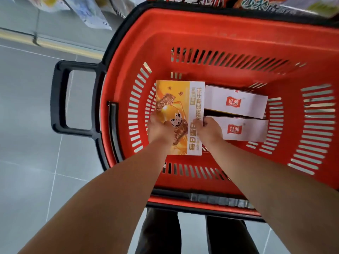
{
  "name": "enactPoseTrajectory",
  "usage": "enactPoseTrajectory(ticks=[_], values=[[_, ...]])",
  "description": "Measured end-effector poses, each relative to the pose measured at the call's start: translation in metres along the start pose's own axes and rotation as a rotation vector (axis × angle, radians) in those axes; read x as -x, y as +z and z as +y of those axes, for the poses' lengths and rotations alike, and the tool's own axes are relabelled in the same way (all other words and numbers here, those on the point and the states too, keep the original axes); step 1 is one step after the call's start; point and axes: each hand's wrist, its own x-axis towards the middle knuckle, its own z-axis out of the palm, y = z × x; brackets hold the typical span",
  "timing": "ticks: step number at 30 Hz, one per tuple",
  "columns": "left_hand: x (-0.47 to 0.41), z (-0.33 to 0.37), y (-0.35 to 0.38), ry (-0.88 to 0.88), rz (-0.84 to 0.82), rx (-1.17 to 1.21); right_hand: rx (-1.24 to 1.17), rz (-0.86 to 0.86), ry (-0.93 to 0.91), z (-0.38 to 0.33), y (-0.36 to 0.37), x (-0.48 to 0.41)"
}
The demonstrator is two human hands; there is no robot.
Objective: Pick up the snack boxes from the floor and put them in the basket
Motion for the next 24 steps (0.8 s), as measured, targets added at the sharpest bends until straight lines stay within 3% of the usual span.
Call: enactPoseTrajectory(ticks=[6, 12, 17, 24], values=[[-0.018, 0.01, -0.005, 0.002, -0.013, 0.021, 0.002, -0.011, -0.081, -0.005, 0.005, -0.003], [0.021, 0.042, -0.017, 0.157, -0.083, -0.086, -0.04, 0.008, -0.152, -0.014, -0.02, 0.025], [0.083, 0.11, -0.041, 0.323, -0.17, -0.128, -0.261, 0.246, -0.118, -0.016, -0.088, 0.082], [0.197, 0.161, -0.012, 0.543, -0.248, -0.052, -0.608, 0.521, -0.038, 0.059, -0.185, 0.19]])
